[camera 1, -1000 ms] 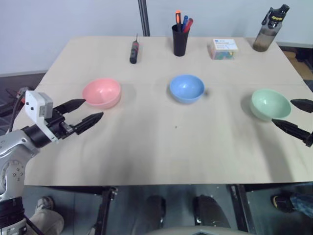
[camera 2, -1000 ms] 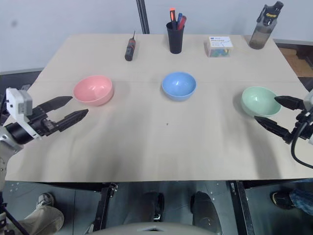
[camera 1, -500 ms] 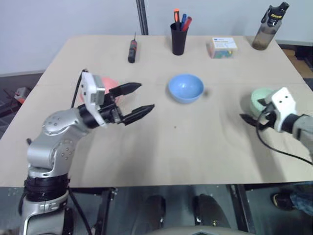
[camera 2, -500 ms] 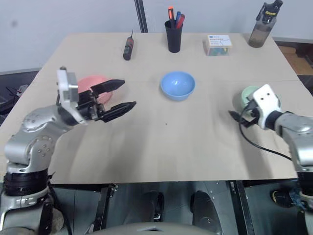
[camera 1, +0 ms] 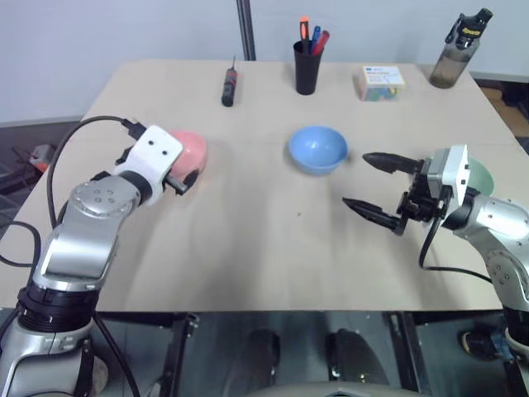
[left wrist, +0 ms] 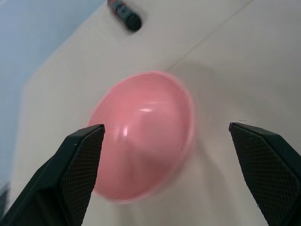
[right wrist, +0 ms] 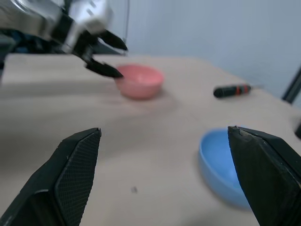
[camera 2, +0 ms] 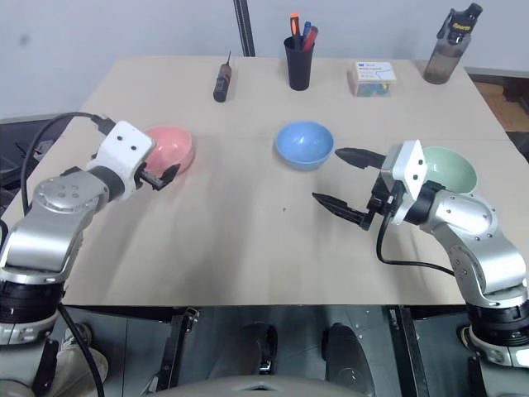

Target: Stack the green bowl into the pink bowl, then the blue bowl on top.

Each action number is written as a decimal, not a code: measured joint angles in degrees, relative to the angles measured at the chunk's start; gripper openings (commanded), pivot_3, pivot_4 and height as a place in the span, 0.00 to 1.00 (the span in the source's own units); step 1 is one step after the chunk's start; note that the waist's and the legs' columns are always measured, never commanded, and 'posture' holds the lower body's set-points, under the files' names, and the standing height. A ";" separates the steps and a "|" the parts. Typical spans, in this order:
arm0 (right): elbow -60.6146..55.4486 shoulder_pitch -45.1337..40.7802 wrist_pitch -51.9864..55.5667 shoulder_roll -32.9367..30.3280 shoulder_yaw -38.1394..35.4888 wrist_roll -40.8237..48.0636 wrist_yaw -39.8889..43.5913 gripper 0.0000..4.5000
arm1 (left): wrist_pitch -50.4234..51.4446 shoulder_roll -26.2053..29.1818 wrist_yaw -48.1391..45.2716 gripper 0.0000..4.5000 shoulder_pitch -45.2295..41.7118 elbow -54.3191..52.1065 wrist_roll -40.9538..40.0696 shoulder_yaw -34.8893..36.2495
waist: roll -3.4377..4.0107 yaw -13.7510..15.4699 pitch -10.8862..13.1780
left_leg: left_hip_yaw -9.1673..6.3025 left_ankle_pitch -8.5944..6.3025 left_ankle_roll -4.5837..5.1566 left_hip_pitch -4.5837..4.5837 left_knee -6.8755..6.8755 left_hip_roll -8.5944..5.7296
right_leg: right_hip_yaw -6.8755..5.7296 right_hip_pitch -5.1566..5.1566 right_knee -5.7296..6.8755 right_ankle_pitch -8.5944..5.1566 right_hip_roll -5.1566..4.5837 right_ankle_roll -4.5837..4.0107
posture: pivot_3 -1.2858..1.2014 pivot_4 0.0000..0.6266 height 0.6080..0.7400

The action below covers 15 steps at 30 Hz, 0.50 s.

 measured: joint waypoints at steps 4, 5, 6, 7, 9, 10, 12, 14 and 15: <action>0.00 -1.88 0.04 0.55 1.70 -0.03 0.01 1.00 | -0.73 2.95 -3.28 1.00 -2.35 4.16 4.26 -6.34 | 0.01 -0.29 0.01 | 0.11 0.03 -0.05 -0.19 -0.05 -0.01 | 0.09 -0.23 -0.01 0.00 0.02 0.00 | 0.52 0.24 1.00; 0.00 -1.87 0.04 0.63 1.88 -0.04 -0.04 1.00 | -0.93 3.25 -3.96 1.00 -2.99 5.35 5.08 -7.50 | 0.01 -0.28 0.01 | 0.12 0.03 -0.05 -0.20 -0.05 -0.01 | 0.10 -0.23 -0.01 0.00 0.01 0.00 | 0.52 0.24 1.00; -0.02 -1.90 0.05 0.66 2.01 -0.07 -0.17 1.00 | -1.25 3.31 -4.62 1.00 -3.61 6.66 5.98 -8.49 | 0.00 -0.27 0.01 | 0.13 0.03 -0.05 -0.20 -0.05 -0.01 | 0.11 -0.23 -0.02 0.00 0.01 0.00 | 0.52 0.24 1.00; -0.03 -1.89 0.05 0.67 2.18 -0.14 -0.30 1.00 | -1.77 3.30 -5.29 0.91 -4.49 8.30 6.82 -9.84 | 0.00 -0.27 0.01 | 0.13 0.03 -0.04 -0.20 -0.04 -0.02 | 0.10 -0.23 -0.01 0.00 0.01 0.00 | 0.52 0.24 1.00; -0.12 -1.76 0.05 0.70 2.31 -0.34 -0.41 1.00 | -2.23 3.05 -5.92 0.84 -5.61 9.79 7.67 -11.12 | -0.01 -0.21 0.01 | 0.12 0.02 -0.04 -0.21 -0.04 -0.02 | 0.10 -0.23 0.00 0.00 0.01 0.00 | 0.52 0.24 1.00; -0.33 -1.63 0.05 0.69 2.35 -0.56 -0.54 1.00 | -2.38 2.81 -6.46 0.74 -7.03 11.21 8.43 -12.26 | -0.01 -0.04 0.01 | 0.09 0.02 -0.04 -0.22 -0.02 -0.03 | 0.06 -0.23 0.00 0.00 0.02 0.00 | 0.52 0.24 1.00; -1.40 -1.15 0.07 0.65 2.37 -0.68 -0.82 1.00 | -2.95 2.65 -7.45 0.54 -8.44 12.79 9.43 -13.03 | -0.01 -0.12 0.02 | 0.10 0.02 -0.04 -0.23 -0.02 -0.03 | 0.07 -0.24 0.00 0.00 0.02 0.00 | 0.52 0.24 1.00; -1.89 -0.68 0.17 0.43 2.34 -0.74 -1.12 1.00 | -3.65 2.39 -8.14 0.38 -9.70 14.29 10.51 -13.78 | -0.01 -0.20 0.02 | 0.12 0.02 -0.04 -0.23 -0.02 -0.03 | 0.09 -0.25 0.00 0.00 0.02 0.00 | 0.52 0.24 1.00; -2.15 -0.41 0.22 0.36 2.33 -0.76 -1.33 1.00 | -4.16 2.20 -8.40 0.30 -10.10 15.13 11.00 -14.06 | -0.01 -0.22 0.02 | 0.12 0.02 -0.04 -0.23 -0.02 -0.03 | 0.09 -0.25 0.00 0.00 0.02 0.00 | 0.52 0.24 1.00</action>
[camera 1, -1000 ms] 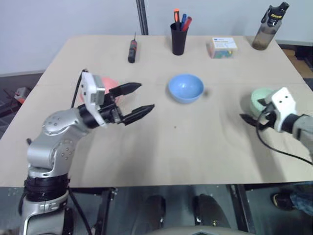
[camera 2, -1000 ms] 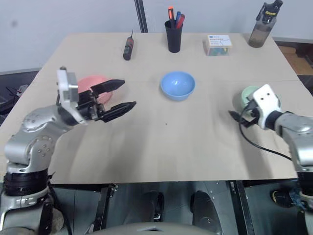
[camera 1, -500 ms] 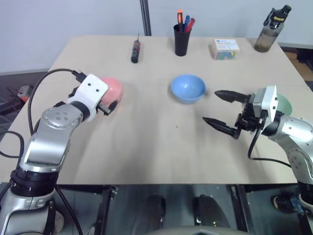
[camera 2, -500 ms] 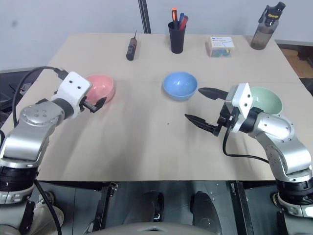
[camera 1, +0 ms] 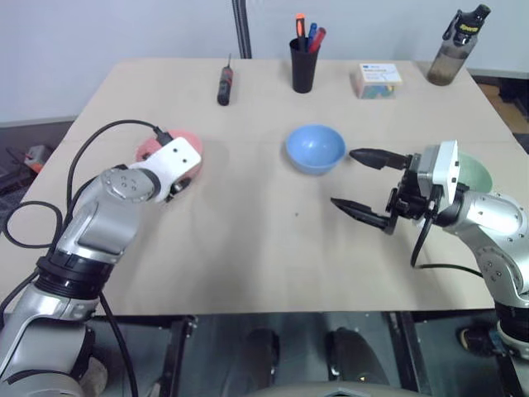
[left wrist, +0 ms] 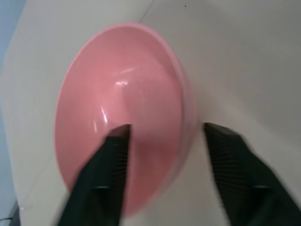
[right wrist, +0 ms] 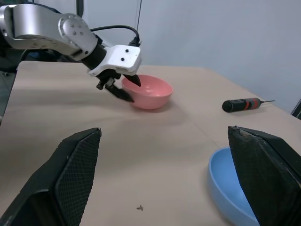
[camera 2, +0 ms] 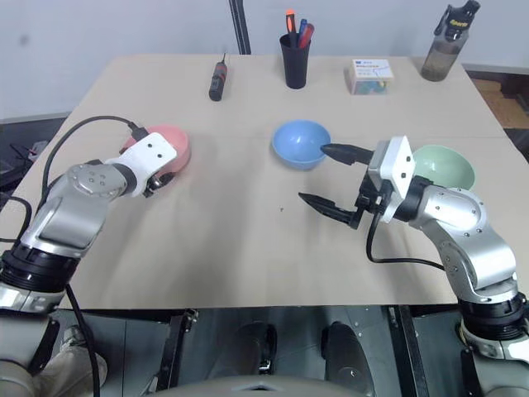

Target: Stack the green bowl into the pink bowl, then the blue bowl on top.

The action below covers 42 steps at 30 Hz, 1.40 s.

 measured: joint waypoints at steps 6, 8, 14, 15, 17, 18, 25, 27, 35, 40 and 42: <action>-1.12 0.90 0.46 -0.48 -0.15 -0.28 -0.90 1.00 | -2.23 -2.09 -1.25 0.01 -1.80 4.34 2.08 -0.99 | -0.01 -0.06 0.01 | -0.01 0.00 0.00 0.00 0.02 0.00 | -0.01 -0.01 0.03 0.00 0.02 0.00 | 0.52 0.24 1.00; -1.17 1.35 0.46 -0.69 -0.16 -0.55 -1.35 1.00 | -3.26 -2.09 -2.67 0.01 -2.31 4.67 2.22 -0.98 | -0.01 -0.07 0.01 | 0.00 0.00 0.00 -0.01 0.02 0.01 | 0.00 -0.01 0.02 0.00 0.01 0.00 | 0.52 0.24 1.00; -1.19 3.15 0.30 -1.61 -0.96 -1.61 -1.70 1.00 | -6.61 -2.72 -8.80 0.01 -2.55 3.16 -0.77 -0.01 | -0.02 0.05 0.01 | -0.02 0.00 0.00 -0.04 0.04 0.03 | -0.02 -0.02 0.02 0.00 0.00 0.00 | 0.52 0.24 1.00; -1.19 3.64 0.25 -1.84 -1.24 -1.83 -1.85 1.00 | -7.32 -2.96 -10.82 0.01 -2.61 1.57 -2.51 0.47 | -0.03 0.13 0.01 | -0.03 0.00 0.00 -0.07 0.06 0.03 | -0.03 -0.02 0.01 0.00 -0.01 0.00 | 0.52 0.24 1.00; -1.29 4.37 -0.03 -2.14 -1.57 -2.15 -2.08 1.00 | -9.38 -3.55 -14.95 0.01 -3.08 -1.16 -5.81 1.28 | -0.03 0.20 0.02 | -0.04 0.00 0.00 -0.11 0.09 0.03 | -0.04 -0.03 0.00 0.00 -0.03 0.00 | 0.52 0.24 1.00; -1.42 5.24 -0.23 -2.23 -2.13 -2.38 -2.39 1.00 | -12.32 -3.70 -19.38 0.01 -3.54 -3.69 -8.77 1.54 | -0.03 0.27 0.01 | -0.04 0.00 0.00 -0.13 0.11 0.04 | -0.04 -0.03 -0.01 0.00 -0.04 0.00 | 0.52 0.24 1.00; -2.60 8.76 -0.45 -3.61 -5.33 -3.47 -4.25 1.00 | -30.58 -7.17 -39.58 0.01 -0.41 -7.03 -19.44 -0.27 | 0.03 -0.10 -0.01 | 0.07 -0.01 0.03 0.02 0.07 0.10 | 0.07 -0.01 0.06 0.00 0.05 -0.01 | 0.52 0.24 1.00; -4.82 9.97 -0.40 -3.93 -5.61 -3.58 -4.79 1.00 | -32.24 -8.20 -42.59 0.01 -0.62 -6.29 -20.52 -1.02 | 0.03 -0.08 -0.01 | 0.06 -0.13 0.24 0.02 0.10 0.08 | 0.07 0.01 0.07 0.00 0.07 -0.01 | 0.52 0.24 1.00; -9.04 13.84 1.12 -4.60 -8.20 -3.57 -7.94 1.00 | -44.39 -13.72 -50.56 0.15 -7.73 6.00 -16.31 -6.57 | 0.02 0.03 -0.02 | 0.05 -0.14 0.26 0.06 0.19 -0.07 | 0.03 0.12 0.04 0.00 0.07 0.00 | 0.52 0.24 1.00; -8.96 14.38 2.13 -5.52 -8.55 -4.09 -8.98 1.00 | -47.74 -14.46 -53.36 0.48 -9.59 11.39 -13.92 -8.61 | 0.02 -0.23 -0.01 | 0.04 -0.14 0.27 0.07 0.17 -0.01 | 0.04 0.11 0.04 0.00 0.14 0.00 | 0.52 0.24 1.00; -8.26 14.26 2.23 -5.93 -8.54 -4.78 -9.17 1.00 | -48.08 -14.46 -53.36 0.64 -9.76 11.95 -13.59 -8.57 | 0.02 -0.17 -0.01 | 0.04 -0.14 0.27 0.07 0.19 -0.01 | 0.04 0.13 0.03 0.00 0.12 0.00 | 0.52 0.24 1.00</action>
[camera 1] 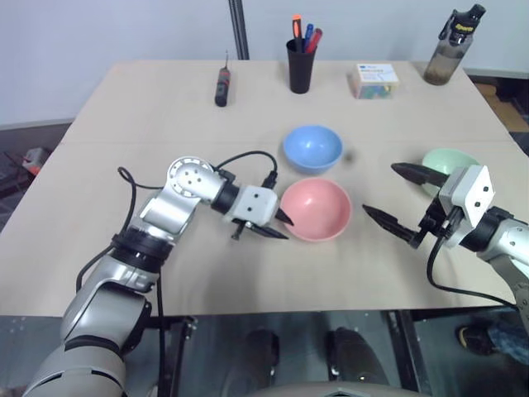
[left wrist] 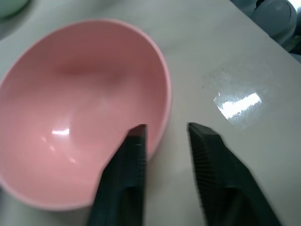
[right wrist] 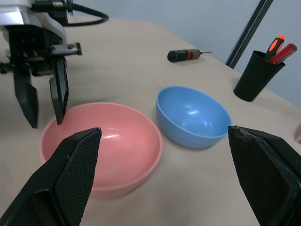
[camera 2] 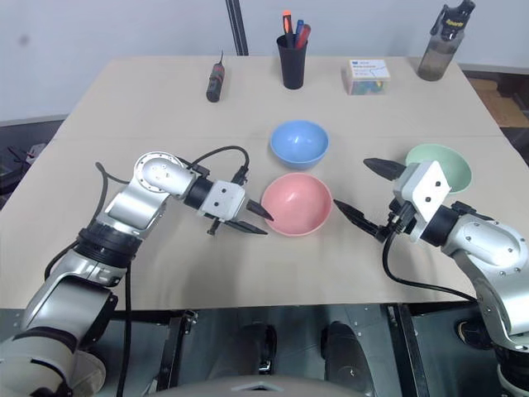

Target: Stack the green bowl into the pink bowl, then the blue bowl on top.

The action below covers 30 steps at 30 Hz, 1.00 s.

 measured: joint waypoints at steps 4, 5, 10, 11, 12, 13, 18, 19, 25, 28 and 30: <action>5.30 -2.25 2.92 -1.29 0.20 -4.52 -3.87 1.00 | 1.59 -0.03 2.32 0.98 0.30 -1.34 -1.96 3.60 | 0.00 0.00 0.00 | -0.01 0.00 0.00 -0.01 0.03 0.04 | 0.01 0.00 0.01 0.00 -0.02 0.00 | 0.52 0.24 1.00; 6.76 -2.76 3.99 -1.37 0.22 -5.83 -5.13 1.00 | 2.09 -0.34 4.03 0.98 0.42 -2.09 -2.65 5.33 | 0.00 0.01 0.00 | -0.03 0.00 0.00 -0.01 0.02 0.06 | -0.01 -0.01 0.02 0.00 -0.02 0.00 | 0.52 0.24 1.00; 14.36 -6.38 9.57 -2.91 1.35 -11.47 -9.68 1.00 | 11.25 -0.89 13.01 0.98 6.67 -11.11 -10.24 15.57 | 0.02 -0.31 0.00 | 0.05 0.01 -0.02 -0.01 -0.01 0.14 | 0.10 -0.08 0.04 0.00 -0.04 0.00 | 0.52 0.24 1.00; 15.68 -6.79 10.38 -2.97 1.40 -12.16 -10.09 1.00 | 12.99 -1.51 15.09 0.98 8.13 -12.50 -11.63 17.34 | 0.02 -0.20 0.00 | 0.03 0.01 -0.02 -0.01 -0.01 0.15 | 0.07 -0.08 0.04 0.00 -0.03 0.00 | 0.52 0.24 1.00; 16.69 -7.30 11.15 -2.96 1.71 -12.89 -10.38 1.00 | 14.99 -1.88 17.21 0.98 9.53 -13.94 -12.81 18.80 | 0.02 -0.14 0.00 | 0.02 0.01 -0.02 -0.02 -0.01 0.15 | 0.06 -0.08 0.04 0.00 -0.03 0.00 | 0.52 0.24 1.00; 17.89 -8.28 11.70 -2.90 2.48 -13.47 -10.76 1.00 | 17.66 -1.90 19.27 0.98 11.33 -15.78 -14.48 20.42 | 0.02 -0.10 0.00 | 0.02 0.01 -0.02 -0.01 -0.01 0.15 | 0.06 -0.08 0.06 0.00 -0.03 0.00 | 0.52 0.24 1.00; 20.78 -10.80 12.56 -2.77 3.79 -15.12 -11.10 1.00 | 23.41 -1.82 22.60 0.98 14.27 -20.08 -18.94 23.46 | 0.01 0.10 -0.01 | 0.04 0.04 -0.06 -0.02 0.00 0.11 | 0.08 -0.08 0.03 0.00 -0.06 0.00 | 0.52 0.24 1.00; 21.31 -11.40 12.57 -2.63 4.11 -15.35 -11.11 1.00 | 24.17 -1.74 22.91 0.98 14.88 -20.46 -20.04 24.18 | 0.01 0.07 -0.01 | 0.03 0.06 -0.11 -0.02 -0.01 0.11 | 0.07 -0.08 0.03 0.00 -0.06 0.00 | 0.52 0.24 1.00; 28.31 -14.09 13.84 -1.25 5.78 -17.33 -11.59 0.89 | 29.45 -0.58 22.54 1.00 18.18 -24.63 -28.67 28.56 | 0.02 0.04 0.00 | 0.03 0.14 -0.25 -0.02 -0.03 0.13 | 0.06 -0.08 0.04 0.00 -0.06 0.00 | 0.52 0.24 1.00; 30.54 -14.94 13.83 -1.05 6.19 -17.86 -11.40 0.68 | 30.72 0.73 21.02 1.00 18.99 -25.81 -31.63 29.49 | 0.02 -0.05 -0.01 | 0.08 0.14 -0.25 -0.01 -0.03 0.11 | 0.12 -0.08 0.02 0.00 -0.07 0.00 | 0.52 0.24 1.00; 32.55 -15.46 13.50 -1.02 6.49 -18.37 -11.03 0.48 | 31.32 1.19 20.37 1.00 19.44 -25.88 -32.84 30.25 | 0.02 -0.06 -0.01 | 0.07 0.14 -0.25 0.00 -0.03 0.12 | 0.10 -0.08 0.02 0.00 -0.05 0.00 | 0.52 0.24 1.00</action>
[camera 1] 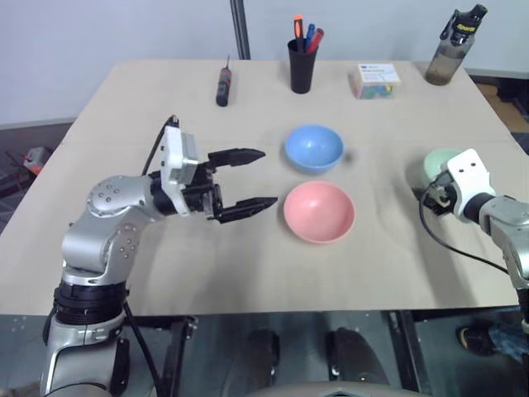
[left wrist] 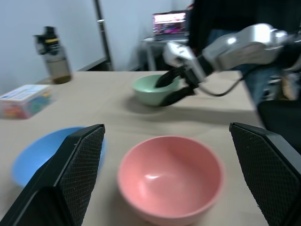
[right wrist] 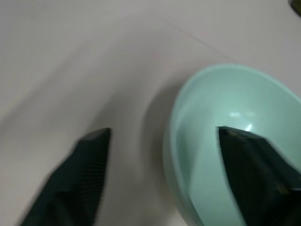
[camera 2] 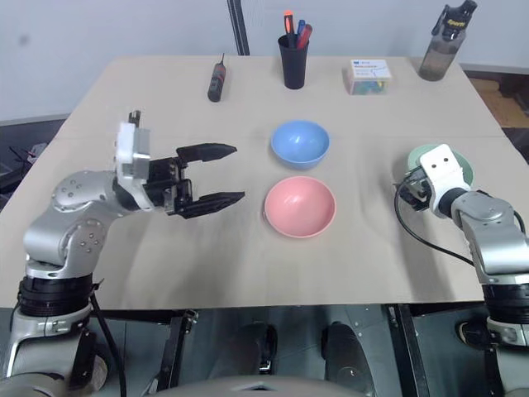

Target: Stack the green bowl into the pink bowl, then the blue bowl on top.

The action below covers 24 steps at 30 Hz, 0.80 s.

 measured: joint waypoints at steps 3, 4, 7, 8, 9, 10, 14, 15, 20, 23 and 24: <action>1.56 -0.37 -0.22 0.14 0.90 -0.73 0.24 0.23 | 0.40 0.30 0.16 1.00 0.46 -0.19 -1.04 0.48 | 0.00 0.00 0.00 | -0.01 0.00 0.00 0.01 -0.02 0.01 | -0.01 0.00 0.00 0.00 0.01 0.00 | 0.52 0.24 1.00; 1.64 -0.48 -0.30 0.38 1.07 -0.78 0.37 0.15 | 0.57 0.32 0.34 1.00 0.80 -0.52 -1.33 0.50 | 0.00 0.00 0.00 | 0.00 0.00 0.00 0.00 -0.01 0.00 | 0.01 0.00 0.00 0.00 0.00 0.00 | 0.52 0.24 1.00; 1.71 -0.98 -0.90 0.40 1.29 -1.24 0.88 0.03 | 0.63 0.38 0.82 1.00 1.32 -1.49 -1.61 0.53 | 0.00 0.01 0.00 | 0.00 0.00 0.00 0.00 -0.01 0.00 | 0.01 0.00 -0.01 0.00 -0.01 0.00 | 0.52 0.24 1.00; 1.69 -1.01 -1.13 0.39 1.38 -1.38 1.07 0.03 | 0.63 0.39 0.97 1.00 1.43 -1.55 -1.61 0.54 | 0.00 0.01 0.00 | 0.00 0.00 0.00 0.00 -0.01 0.00 | 0.01 0.00 -0.01 0.00 -0.01 0.00 | 0.52 0.24 1.00; 1.63 -1.05 -1.35 0.37 1.49 -1.58 1.54 0.03 | 0.63 0.38 1.27 1.00 1.58 -1.55 -1.60 0.54 | 0.00 0.01 0.00 | -0.01 0.00 0.00 0.00 -0.01 0.00 | 0.00 0.00 0.00 0.00 0.00 0.00 | 0.52 0.24 1.00; 1.30 -0.99 -1.90 0.24 1.55 -1.56 2.54 0.03 | 0.62 0.38 1.61 1.00 1.71 -1.52 -1.59 0.59 | 0.01 0.02 0.01 | -0.01 0.00 0.00 0.00 -0.02 0.00 | 0.00 0.00 0.00 0.00 0.00 0.00 | 0.52 0.24 1.00; -6.25 -0.94 -4.96 -0.01 1.13 2.58 8.34 0.03 | 0.43 0.28 3.16 1.00 1.71 -0.96 -1.56 1.43 | 0.03 -0.19 0.02 | 0.00 -0.01 0.01 0.00 -0.04 0.05 | 0.01 -0.02 -0.01 0.00 0.02 0.00 | 0.52 0.24 1.00; -10.46 -1.07 -4.90 0.48 0.68 5.89 10.60 0.03 | 0.24 0.02 3.99 1.00 1.70 -0.45 -1.52 1.92 | 0.03 -0.24 0.02 | 0.00 -0.01 0.02 0.01 -0.06 0.10 | 0.01 -0.02 -0.01 0.00 0.04 0.00 | 0.52 0.24 1.00; -24.37 -4.37 -2.23 4.77 2.16 17.17 15.22 0.03 | -1.67 -0.79 6.81 1.00 1.61 3.34 0.72 2.70 | 0.02 0.02 0.01 | -0.05 -0.12 0.20 0.01 -0.03 0.10 | -0.04 -0.01 -0.01 0.00 0.03 0.00 | 0.52 0.24 1.00; -28.71 -5.44 -1.38 6.49 9.33 18.56 16.93 0.03 | -2.29 -1.19 7.87 1.00 1.41 4.82 1.82 2.69 | -0.01 0.23 0.00 | -0.10 -0.09 0.15 -0.02 -0.03 0.04 | -0.10 -0.01 -0.06 0.00 0.00 0.00 | 0.52 0.24 1.00; -28.76 -5.32 -1.26 6.79 11.35 18.51 17.51 0.03 | -2.34 -1.27 7.93 1.00 1.37 4.82 1.85 2.69 | -0.01 0.27 0.01 | -0.11 -0.07 0.11 -0.04 -0.03 0.01 | -0.10 -0.01 -0.06 0.00 -0.04 0.00 | 0.52 0.24 1.00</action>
